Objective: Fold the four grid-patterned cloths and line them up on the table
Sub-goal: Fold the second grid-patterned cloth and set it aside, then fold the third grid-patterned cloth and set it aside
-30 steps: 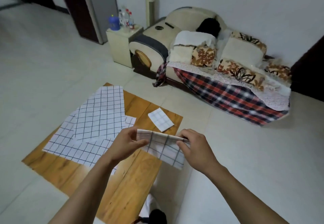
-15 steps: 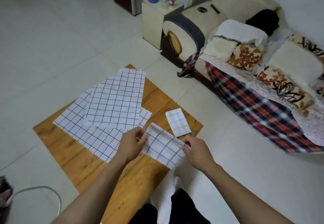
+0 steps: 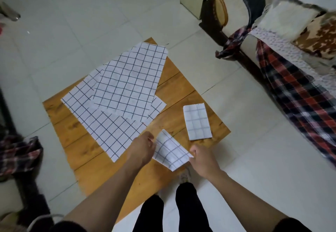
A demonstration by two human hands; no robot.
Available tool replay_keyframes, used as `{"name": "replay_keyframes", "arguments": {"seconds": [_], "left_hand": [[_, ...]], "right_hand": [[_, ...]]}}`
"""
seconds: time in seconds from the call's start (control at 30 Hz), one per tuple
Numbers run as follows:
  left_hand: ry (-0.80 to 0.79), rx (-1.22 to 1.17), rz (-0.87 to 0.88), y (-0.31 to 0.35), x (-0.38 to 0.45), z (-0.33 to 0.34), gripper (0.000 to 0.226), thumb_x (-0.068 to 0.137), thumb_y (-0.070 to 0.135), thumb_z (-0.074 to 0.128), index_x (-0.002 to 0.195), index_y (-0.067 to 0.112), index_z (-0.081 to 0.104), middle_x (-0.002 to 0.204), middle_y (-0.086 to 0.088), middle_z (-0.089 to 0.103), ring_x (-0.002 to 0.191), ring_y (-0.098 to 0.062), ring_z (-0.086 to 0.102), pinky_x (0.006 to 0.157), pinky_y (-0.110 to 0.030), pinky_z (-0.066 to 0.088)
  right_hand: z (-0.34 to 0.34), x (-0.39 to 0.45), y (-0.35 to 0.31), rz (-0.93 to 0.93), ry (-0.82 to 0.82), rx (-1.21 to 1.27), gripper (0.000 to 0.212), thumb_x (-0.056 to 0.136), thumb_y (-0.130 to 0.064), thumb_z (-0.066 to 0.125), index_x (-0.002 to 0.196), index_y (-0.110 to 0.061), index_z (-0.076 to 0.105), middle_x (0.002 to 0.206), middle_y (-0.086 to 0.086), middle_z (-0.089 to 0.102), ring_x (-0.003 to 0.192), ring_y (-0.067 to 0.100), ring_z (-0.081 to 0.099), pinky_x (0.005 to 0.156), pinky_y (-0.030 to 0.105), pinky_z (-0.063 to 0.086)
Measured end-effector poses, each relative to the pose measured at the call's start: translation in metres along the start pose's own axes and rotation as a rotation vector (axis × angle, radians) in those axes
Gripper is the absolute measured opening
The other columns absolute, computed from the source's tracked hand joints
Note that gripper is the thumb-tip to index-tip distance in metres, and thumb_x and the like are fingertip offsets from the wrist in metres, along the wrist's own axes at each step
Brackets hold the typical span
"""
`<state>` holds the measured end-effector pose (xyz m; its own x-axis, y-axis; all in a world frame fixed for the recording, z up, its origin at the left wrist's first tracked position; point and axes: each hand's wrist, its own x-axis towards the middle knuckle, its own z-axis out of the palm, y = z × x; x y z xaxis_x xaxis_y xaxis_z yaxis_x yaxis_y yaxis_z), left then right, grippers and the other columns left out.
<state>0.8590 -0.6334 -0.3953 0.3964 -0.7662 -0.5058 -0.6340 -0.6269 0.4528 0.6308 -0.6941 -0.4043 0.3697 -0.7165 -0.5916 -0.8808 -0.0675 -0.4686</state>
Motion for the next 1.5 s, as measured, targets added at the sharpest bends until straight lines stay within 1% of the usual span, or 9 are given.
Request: {"name": "replay_keyframes", "arguments": {"seconds": [0.1,0.27,0.47,0.6,0.83,0.97,1.13,1.33,1.5], "left_hand": [[0.065,-0.027,-0.055,0.014,0.005,-0.003,0.032,0.090,0.025,0.064,0.120,0.018,0.059,0.116,0.001,0.063,0.100,-0.018,0.060,0.083,-0.033,0.050],[0.078,0.080,-0.033,0.026,-0.025,-0.024,0.028,0.091,0.032,0.061,0.117,0.023,0.059,0.123,0.000,0.058,0.099,-0.019,0.059,0.082,-0.039,0.052],[0.150,0.202,-0.059,0.013,-0.084,-0.068,0.026,0.094,0.038,0.056,0.118,0.027,0.056,0.122,0.005,0.054,0.091,-0.014,0.057,0.070,-0.029,0.044],[0.263,0.160,-0.069,-0.013,-0.129,-0.099,0.027,0.094,0.039,0.057,0.118,0.028,0.057,0.121,0.007,0.056,0.090,-0.012,0.057,0.074,-0.029,0.047],[0.475,0.098,-0.106,-0.085,-0.232,-0.136,0.027,0.094,0.042,0.057,0.117,0.030,0.056,0.121,0.008,0.055,0.093,-0.014,0.061,0.079,-0.037,0.054],[0.568,0.058,-0.109,-0.143,-0.313,-0.144,0.027,0.095,0.042,0.055,0.117,0.027,0.057,0.122,0.008,0.055,0.094,-0.014,0.062,0.078,-0.033,0.052],[0.688,0.054,-0.124,-0.215,-0.392,-0.142,0.031,0.093,0.042,0.058,0.116,0.022,0.059,0.118,0.003,0.059,0.104,-0.019,0.056,0.089,-0.036,0.047],[0.801,0.008,-0.160,-0.268,-0.420,-0.161,0.032,0.092,0.047,0.055,0.116,0.026,0.058,0.118,0.006,0.057,0.108,-0.016,0.053,0.091,-0.032,0.043],[0.783,0.053,-0.142,-0.308,-0.414,-0.186,0.036,0.088,0.052,0.059,0.114,0.027,0.061,0.117,0.008,0.058,0.108,-0.018,0.052,0.090,-0.035,0.044]], "right_hand": [[-0.014,0.005,0.005,0.000,-0.001,-0.008,0.013,0.092,-0.025,0.062,0.103,-0.021,0.058,0.100,-0.004,0.056,0.092,0.015,0.056,0.078,0.027,0.048],[-0.047,-0.007,-0.009,-0.051,-0.002,-0.074,0.026,0.096,-0.030,0.057,0.120,-0.020,0.055,0.113,-0.003,0.055,0.099,0.013,0.055,0.076,0.023,0.045],[-0.077,-0.027,-0.065,-0.239,0.053,-0.150,0.029,0.097,-0.034,0.055,0.124,-0.023,0.054,0.118,-0.004,0.057,0.104,0.014,0.058,0.080,0.023,0.047],[-0.075,-0.045,-0.115,-0.382,0.072,-0.227,0.028,0.095,-0.038,0.053,0.119,-0.023,0.054,0.119,-0.003,0.058,0.103,0.018,0.059,0.082,0.032,0.047],[-0.024,-0.113,-0.217,-0.667,0.106,-0.387,0.039,0.095,-0.038,0.052,0.129,-0.019,0.052,0.126,0.003,0.053,0.109,0.021,0.054,0.087,0.038,0.047],[0.024,-0.179,-0.256,-0.743,0.149,-0.467,0.041,0.095,-0.042,0.053,0.130,-0.021,0.050,0.128,0.001,0.051,0.114,0.022,0.051,0.093,0.041,0.044],[0.083,-0.251,-0.306,-0.864,0.148,-0.559,0.039,0.094,-0.043,0.054,0.126,-0.023,0.051,0.125,0.001,0.051,0.110,0.022,0.051,0.087,0.039,0.045],[0.114,-0.288,-0.373,-0.957,0.181,-0.671,0.037,0.092,-0.044,0.054,0.122,-0.023,0.052,0.122,-0.002,0.051,0.107,0.022,0.051,0.088,0.040,0.047],[0.145,-0.268,-0.426,-0.941,0.160,-0.674,0.040,0.092,-0.043,0.053,0.127,-0.024,0.050,0.126,-0.002,0.048,0.112,0.023,0.047,0.089,0.037,0.044]]}}
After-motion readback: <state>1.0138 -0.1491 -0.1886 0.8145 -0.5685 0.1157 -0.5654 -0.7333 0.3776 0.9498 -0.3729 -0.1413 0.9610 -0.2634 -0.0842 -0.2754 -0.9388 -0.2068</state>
